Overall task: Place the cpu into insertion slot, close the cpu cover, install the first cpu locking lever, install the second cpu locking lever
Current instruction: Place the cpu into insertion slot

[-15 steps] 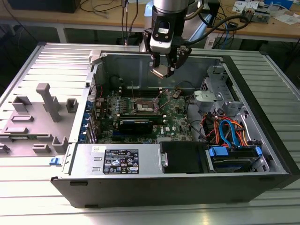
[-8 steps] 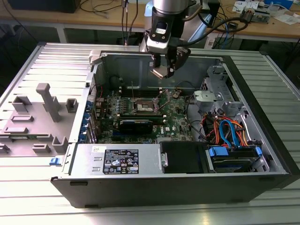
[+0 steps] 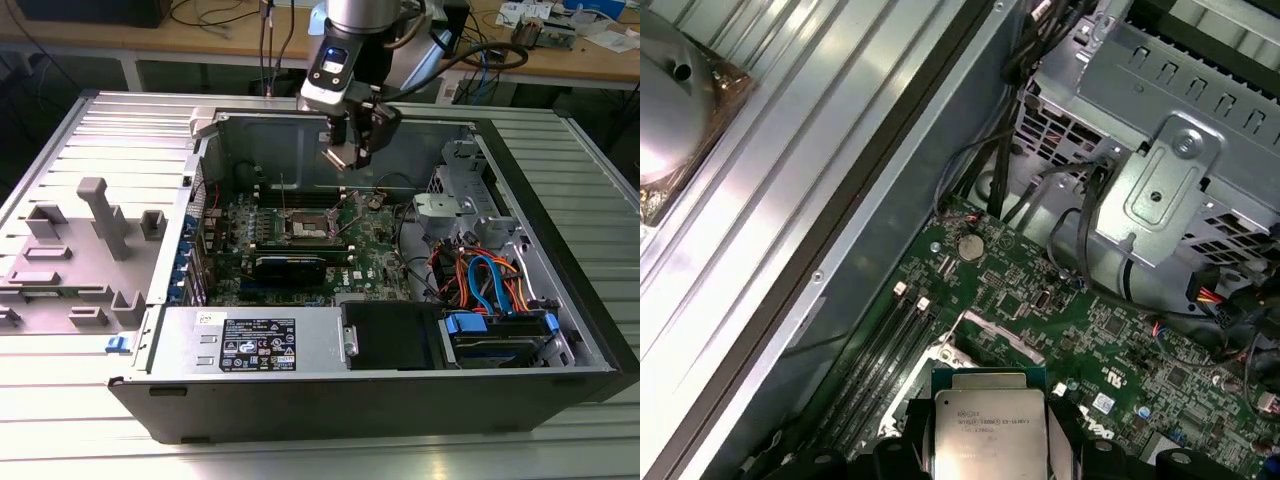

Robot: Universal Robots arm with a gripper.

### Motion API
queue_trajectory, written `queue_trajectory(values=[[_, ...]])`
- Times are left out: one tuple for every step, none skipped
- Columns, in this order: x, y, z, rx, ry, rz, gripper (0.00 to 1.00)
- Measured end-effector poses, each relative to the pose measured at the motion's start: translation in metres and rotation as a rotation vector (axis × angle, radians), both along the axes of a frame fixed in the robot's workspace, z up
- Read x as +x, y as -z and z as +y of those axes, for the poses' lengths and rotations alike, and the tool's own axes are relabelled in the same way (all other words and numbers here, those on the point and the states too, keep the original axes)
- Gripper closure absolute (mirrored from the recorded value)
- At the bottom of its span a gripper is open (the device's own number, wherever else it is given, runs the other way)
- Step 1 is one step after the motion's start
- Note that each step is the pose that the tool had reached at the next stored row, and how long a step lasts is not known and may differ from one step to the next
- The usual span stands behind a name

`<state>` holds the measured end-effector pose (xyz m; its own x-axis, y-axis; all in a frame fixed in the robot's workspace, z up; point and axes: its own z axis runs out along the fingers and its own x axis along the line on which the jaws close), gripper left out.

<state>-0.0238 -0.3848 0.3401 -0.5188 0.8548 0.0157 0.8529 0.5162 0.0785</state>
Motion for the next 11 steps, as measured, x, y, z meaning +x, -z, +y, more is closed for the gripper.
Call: queue_trajectory(values=[[0.0,0.0003,0.0,-0.0001,0.014,0.0,0.46],[0.0,0.0005,0.0,-0.0003,0.027,0.0001,0.46],[0.0,0.0007,0.0,-0.0005,0.041,0.0,0.46],[0.0,0.0008,0.0,-0.0007,0.049,0.0,0.46],[0.0,0.0008,-0.0001,-0.0009,0.059,0.0,0.46],[0.0,0.0009,0.0,-0.0008,0.064,0.0,0.46],[0.0,0.001,0.0,-0.0009,0.071,0.0001,0.46],[0.0,0.001,0.0,-0.001,0.072,0.0001,0.46],[0.0,0.001,0.0,-0.001,0.072,0.0001,0.46],[0.0,0.0011,0.0,-0.0009,0.072,0.0,0.46],[0.0,0.0011,0.0,-0.0009,0.072,0.0,0.46]])
